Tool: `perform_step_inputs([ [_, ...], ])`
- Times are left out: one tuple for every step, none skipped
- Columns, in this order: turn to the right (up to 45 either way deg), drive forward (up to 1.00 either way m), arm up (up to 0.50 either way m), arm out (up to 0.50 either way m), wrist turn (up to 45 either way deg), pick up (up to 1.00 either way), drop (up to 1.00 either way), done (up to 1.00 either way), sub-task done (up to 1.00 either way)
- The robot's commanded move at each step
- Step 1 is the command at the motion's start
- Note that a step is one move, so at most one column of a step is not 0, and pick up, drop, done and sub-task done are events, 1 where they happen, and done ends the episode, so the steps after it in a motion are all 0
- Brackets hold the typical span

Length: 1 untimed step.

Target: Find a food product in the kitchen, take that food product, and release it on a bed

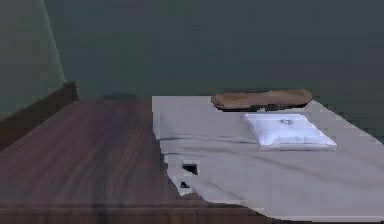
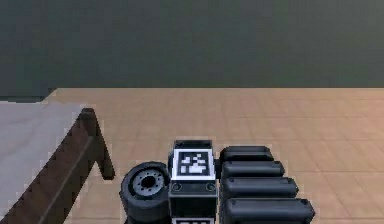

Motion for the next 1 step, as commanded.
perform_step_inputs([
  [-45.0,0.0,0.0,0.0,0.0,0.0,0.0,0.0,0.0],
])
